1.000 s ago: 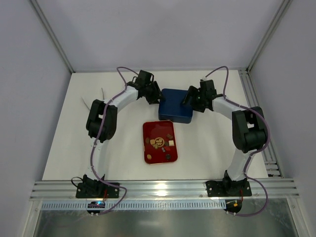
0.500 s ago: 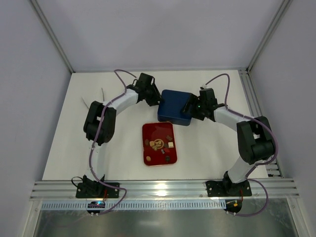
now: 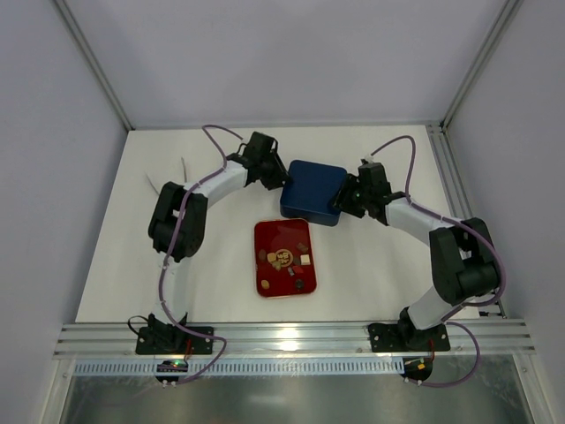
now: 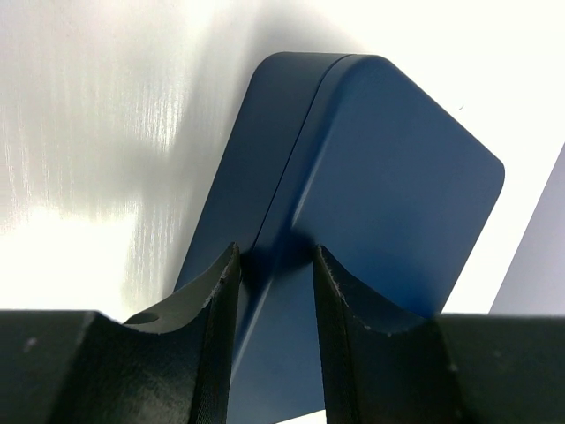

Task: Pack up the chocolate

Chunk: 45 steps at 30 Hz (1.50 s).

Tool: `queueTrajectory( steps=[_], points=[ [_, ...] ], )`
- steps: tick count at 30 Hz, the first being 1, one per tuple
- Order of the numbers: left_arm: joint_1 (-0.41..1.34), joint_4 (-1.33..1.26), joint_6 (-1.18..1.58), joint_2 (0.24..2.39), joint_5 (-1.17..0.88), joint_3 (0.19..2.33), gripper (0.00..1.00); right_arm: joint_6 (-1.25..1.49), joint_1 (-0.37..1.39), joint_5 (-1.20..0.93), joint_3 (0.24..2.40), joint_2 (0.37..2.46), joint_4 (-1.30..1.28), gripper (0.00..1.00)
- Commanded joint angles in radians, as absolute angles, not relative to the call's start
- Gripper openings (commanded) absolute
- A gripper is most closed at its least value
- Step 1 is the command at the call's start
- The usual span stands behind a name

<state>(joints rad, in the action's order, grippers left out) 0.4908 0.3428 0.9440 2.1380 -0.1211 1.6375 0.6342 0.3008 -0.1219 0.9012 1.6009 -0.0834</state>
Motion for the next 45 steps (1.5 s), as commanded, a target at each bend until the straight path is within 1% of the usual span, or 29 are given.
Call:
queueTrajectory(
  steps=[1,5,11,13,14,15,16,18,21,23,26,27,28,31,36,40,45],
  points=[
    [0.528,0.588,0.916,2.247,-0.06,1.545,0.35,0.62,0.336,-0.11,0.861,1.631,-0.15,0.49],
    [0.528,0.583,0.916,2.249,-0.06,1.532,0.35,0.62,0.347,-0.097,0.844,1.629,-0.149,0.47],
    [0.528,0.574,0.888,2.238,-0.069,1.523,0.35,0.612,0.354,-0.087,0.831,1.637,-0.153,0.48],
    [0.526,0.577,0.856,2.229,-0.083,1.526,0.39,0.606,0.353,-0.081,0.842,1.643,-0.161,0.51],
    [0.525,0.581,0.848,2.224,-0.09,1.528,0.4,0.597,0.353,-0.081,0.848,1.644,-0.167,0.54],
    [0.523,0.584,0.836,2.217,-0.101,1.528,0.42,0.594,0.351,-0.08,0.854,1.646,-0.178,0.55],
    [0.519,0.586,0.815,2.211,-0.106,1.525,0.45,0.592,0.351,-0.081,0.865,1.649,-0.182,0.56],
    [0.514,0.586,0.793,2.189,-0.124,1.52,0.5,0.584,0.348,-0.084,0.877,1.651,-0.189,0.59],
    [0.502,0.591,0.759,2.168,-0.153,1.517,0.51,0.575,0.339,-0.092,0.891,1.658,-0.201,0.61],
    [0.489,0.588,0.746,2.155,-0.169,1.511,0.53,0.572,0.331,-0.104,0.897,1.664,-0.202,0.64],
    [0.477,0.561,0.71,2.125,-0.198,1.512,0.61,0.569,0.299,-0.138,0.91,1.666,-0.196,0.68],
    [0.473,0.548,0.701,2.117,-0.207,1.52,0.65,0.563,0.284,-0.146,0.92,1.666,-0.198,0.7],
    [0.463,0.535,0.68,2.115,-0.228,1.537,0.68,0.555,0.276,-0.161,0.926,1.669,-0.196,0.73],
    [0.448,0.528,0.651,2.129,-0.253,1.581,0.7,0.542,0.247,-0.179,0.968,1.678,-0.207,0.79],
    [0.41,0.476,0.614,2.157,-0.322,1.669,0.73,0.529,0.206,-0.225,1.049,1.701,-0.213,0.85],
    [0.379,0.41,0.606,2.169,-0.363,1.716,0.74,0.538,0.175,-0.255,1.101,1.746,-0.209,0.87],
    [0.362,0.396,0.589,2.258,-0.411,1.83,0.74,0.557,0.155,-0.273,1.182,1.808,-0.207,0.87]
  ],
)
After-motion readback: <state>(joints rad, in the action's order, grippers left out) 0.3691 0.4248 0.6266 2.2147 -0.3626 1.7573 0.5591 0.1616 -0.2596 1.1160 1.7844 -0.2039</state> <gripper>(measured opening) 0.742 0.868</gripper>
